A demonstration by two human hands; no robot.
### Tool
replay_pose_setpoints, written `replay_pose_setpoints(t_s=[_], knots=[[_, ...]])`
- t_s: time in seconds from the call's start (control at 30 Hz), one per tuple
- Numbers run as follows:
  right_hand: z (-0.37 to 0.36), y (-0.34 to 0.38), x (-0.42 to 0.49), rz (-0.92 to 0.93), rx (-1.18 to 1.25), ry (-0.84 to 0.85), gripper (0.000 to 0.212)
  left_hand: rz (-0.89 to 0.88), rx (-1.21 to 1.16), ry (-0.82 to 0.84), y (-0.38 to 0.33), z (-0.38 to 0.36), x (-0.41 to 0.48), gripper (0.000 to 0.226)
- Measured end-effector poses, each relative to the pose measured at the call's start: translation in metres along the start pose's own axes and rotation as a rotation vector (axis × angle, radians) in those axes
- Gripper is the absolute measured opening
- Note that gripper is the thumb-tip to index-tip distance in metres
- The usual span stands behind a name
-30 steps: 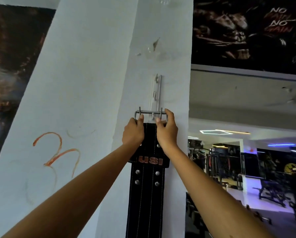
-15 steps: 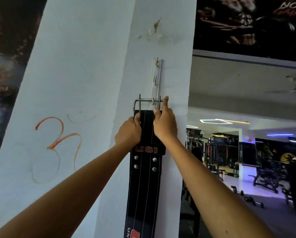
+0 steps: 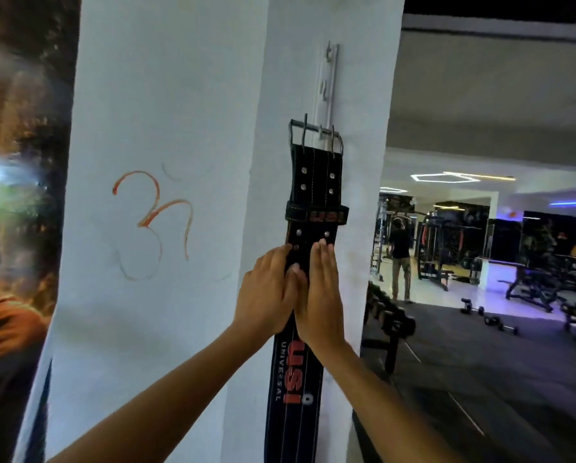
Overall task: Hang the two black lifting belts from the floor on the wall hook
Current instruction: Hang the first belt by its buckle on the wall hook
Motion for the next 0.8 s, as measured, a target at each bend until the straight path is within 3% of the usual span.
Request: replay_pose_setpoints(t_s=[0.17,0.23,0.33,0.8], knots=[[-0.05,-0.011,-0.125,-0.179,0.227,0.185,0.066,0.341,-0.064,0.135,0.062,-0.024,-0.121,0.043],[-0.069,-0.016,-0.172,-0.267,0.269,0.277,0.058,0.491,-0.018,0.195,0.091,-0.031,-0.167,0.045],[-0.1,-0.023,-0.244,-0.392,0.271,0.421,0.04,0.664,0.031,0.264,0.126,-0.038,-0.233,0.041],[-0.203,-0.019,-0.641,-0.681,0.216,1.226,0.031,1.453,0.109,0.503,0.262,-0.053,-0.651,0.027]])
Point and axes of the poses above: each hand's wrist, its own x-axis towards the middle knuckle, its own z-axis out of the back of the hand, y = z × x, the point moved 8 cm from there along x, towards the middle knuckle, and after that the axes turned 13 degrees about -x, right-handed, at the moved point
